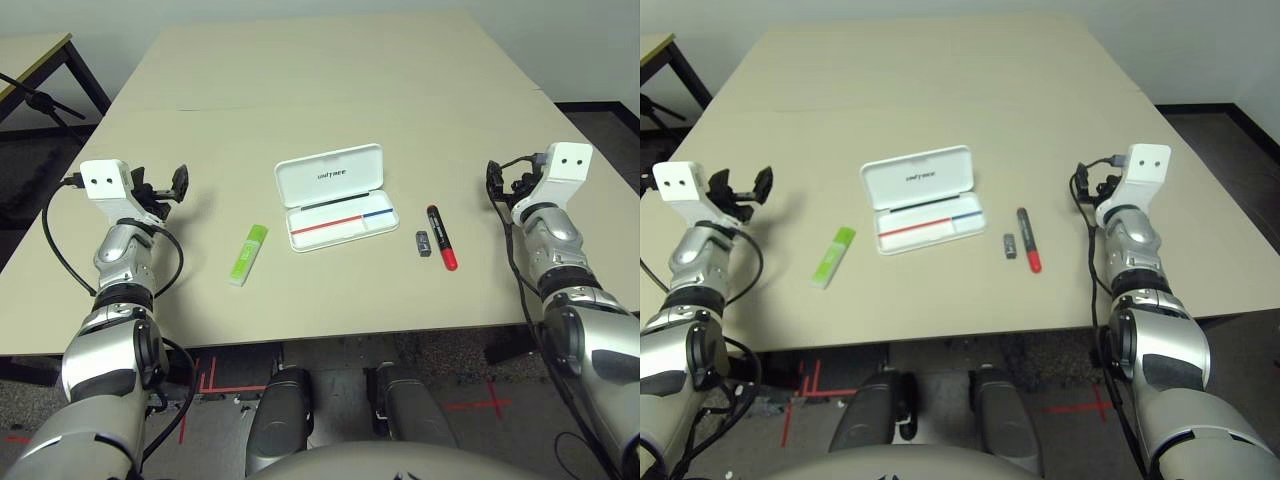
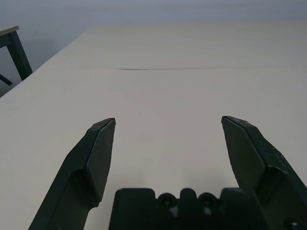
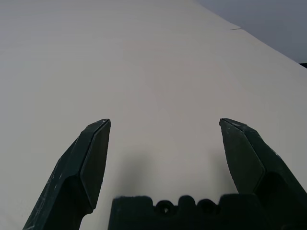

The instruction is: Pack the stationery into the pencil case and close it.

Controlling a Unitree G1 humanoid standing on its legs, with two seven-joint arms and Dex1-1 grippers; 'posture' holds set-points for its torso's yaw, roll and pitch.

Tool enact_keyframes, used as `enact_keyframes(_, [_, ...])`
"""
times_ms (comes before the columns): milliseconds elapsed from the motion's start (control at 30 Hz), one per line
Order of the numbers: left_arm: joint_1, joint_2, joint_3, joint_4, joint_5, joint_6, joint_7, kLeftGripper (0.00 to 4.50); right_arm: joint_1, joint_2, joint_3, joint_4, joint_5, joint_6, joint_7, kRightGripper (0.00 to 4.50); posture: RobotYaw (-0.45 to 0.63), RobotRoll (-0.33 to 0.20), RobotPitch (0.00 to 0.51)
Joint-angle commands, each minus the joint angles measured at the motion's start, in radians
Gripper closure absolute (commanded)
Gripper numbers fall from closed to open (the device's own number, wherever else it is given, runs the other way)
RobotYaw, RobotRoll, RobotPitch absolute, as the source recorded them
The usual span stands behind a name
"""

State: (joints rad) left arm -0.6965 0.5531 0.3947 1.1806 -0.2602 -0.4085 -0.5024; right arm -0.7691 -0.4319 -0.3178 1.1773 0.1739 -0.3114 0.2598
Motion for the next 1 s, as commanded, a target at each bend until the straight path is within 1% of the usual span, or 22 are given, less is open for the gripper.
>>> enact_keyframes(33, [-0.004,0.008,0.004,-0.004,-0.002,0.002,-0.004,0.04,-0.001,0.003,0.003,0.002,-0.003,-0.002,0.000,0.00,-0.04,0.000,0.109])
enact_keyframes(133, [-0.002,0.005,0.002,-0.005,-0.002,0.005,-0.009,0.04,0.010,-0.003,0.001,-0.005,-0.001,-0.004,0.004,0.00,-0.06,0.000,0.112])
enact_keyframes(300, [-0.006,0.015,0.006,0.002,-0.004,0.010,-0.013,0.04,0.015,-0.003,-0.001,-0.015,0.000,-0.004,0.003,0.00,-0.06,0.000,0.112])
enact_keyframes(433, [-0.013,0.023,0.013,0.003,-0.011,0.017,-0.012,0.04,0.005,0.001,0.010,-0.032,0.007,0.011,0.078,0.00,-0.05,0.000,0.110])
enact_keyframes(567, [-0.011,0.029,0.012,-0.005,-0.011,0.018,-0.025,0.04,0.035,-0.013,0.042,-0.105,0.017,0.062,0.262,0.00,-0.04,0.000,0.104])
enact_keyframes(767, [-0.009,0.039,0.017,-0.025,-0.021,0.023,-0.062,0.04,0.131,-0.083,0.101,-0.345,0.059,0.211,0.565,0.00,-0.03,0.000,0.085])
enact_keyframes(800, [-0.009,0.039,0.018,-0.028,-0.024,0.025,-0.071,0.04,0.144,-0.094,0.106,-0.380,0.068,0.235,0.597,0.00,-0.03,0.000,0.085])
enact_keyframes(933, [0.010,0.034,0.011,-0.088,-0.045,0.061,-0.178,0.04,0.215,-0.163,0.152,-0.549,0.108,0.337,0.788,0.00,-0.04,0.000,0.084])
enact_keyframes(1000, [0.033,0.031,-0.004,-0.141,-0.050,0.080,-0.239,0.04,0.252,-0.194,0.171,-0.618,0.124,0.386,0.859,0.00,-0.03,0.000,0.087])
